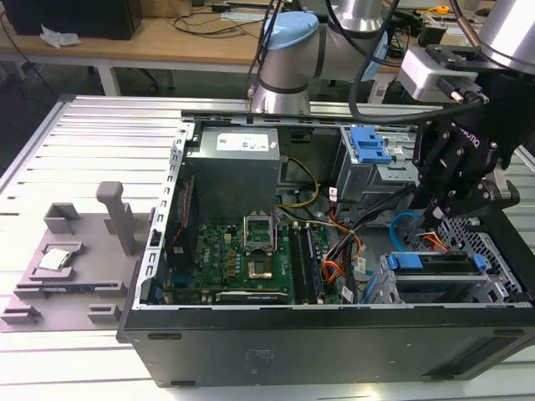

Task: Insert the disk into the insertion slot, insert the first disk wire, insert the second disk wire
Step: 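Insert the second disk wire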

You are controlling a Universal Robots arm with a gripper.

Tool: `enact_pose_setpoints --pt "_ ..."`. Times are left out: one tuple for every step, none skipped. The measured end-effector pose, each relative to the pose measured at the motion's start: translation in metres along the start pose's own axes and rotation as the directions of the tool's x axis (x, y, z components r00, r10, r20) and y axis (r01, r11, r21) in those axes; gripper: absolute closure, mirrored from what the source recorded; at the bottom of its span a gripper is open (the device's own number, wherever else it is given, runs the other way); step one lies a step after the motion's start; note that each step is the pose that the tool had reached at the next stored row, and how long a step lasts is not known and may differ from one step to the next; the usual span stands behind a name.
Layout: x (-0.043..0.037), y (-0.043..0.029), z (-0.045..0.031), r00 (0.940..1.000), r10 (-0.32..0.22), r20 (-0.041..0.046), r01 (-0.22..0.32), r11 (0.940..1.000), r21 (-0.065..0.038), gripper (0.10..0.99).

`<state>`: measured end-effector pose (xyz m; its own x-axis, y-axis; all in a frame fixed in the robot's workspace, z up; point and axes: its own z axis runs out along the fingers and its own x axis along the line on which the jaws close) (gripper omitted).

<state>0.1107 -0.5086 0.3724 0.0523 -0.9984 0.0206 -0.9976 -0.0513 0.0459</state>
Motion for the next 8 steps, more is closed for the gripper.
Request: enact_pose_setpoints --pt "0.0 0.0 0.0 1.0 0.0 -0.0002 0.0 1.0 0.0 0.871" --pt "0.0 0.0 0.0 1.0 0.0 -0.0004 0.0 1.0 0.0 0.98" --pt "0.0 0.0 0.0 1.0 0.0 -0.0004 0.0 1.0 0.0 0.98" --pt "0.0 0.0 0.0 1.0 0.0 -0.0005 0.0 1.0 0.0 0.98" --pt "0.0 0.0 0.0 1.0 0.0 -0.0006 0.0 1.0 0.0 0.98" --pt "0.0 0.0 0.0 1.0 0.0 -0.0007 0.0 1.0 0.0 0.98" --pt "0.0 0.0 0.0 1.0 0.0 -0.0007 0.0 1.0 0.0 0.98" --pt "0.0 0.0 0.0 1.0 0.0 -0.0009 0.0 1.0 0.0 0.98"
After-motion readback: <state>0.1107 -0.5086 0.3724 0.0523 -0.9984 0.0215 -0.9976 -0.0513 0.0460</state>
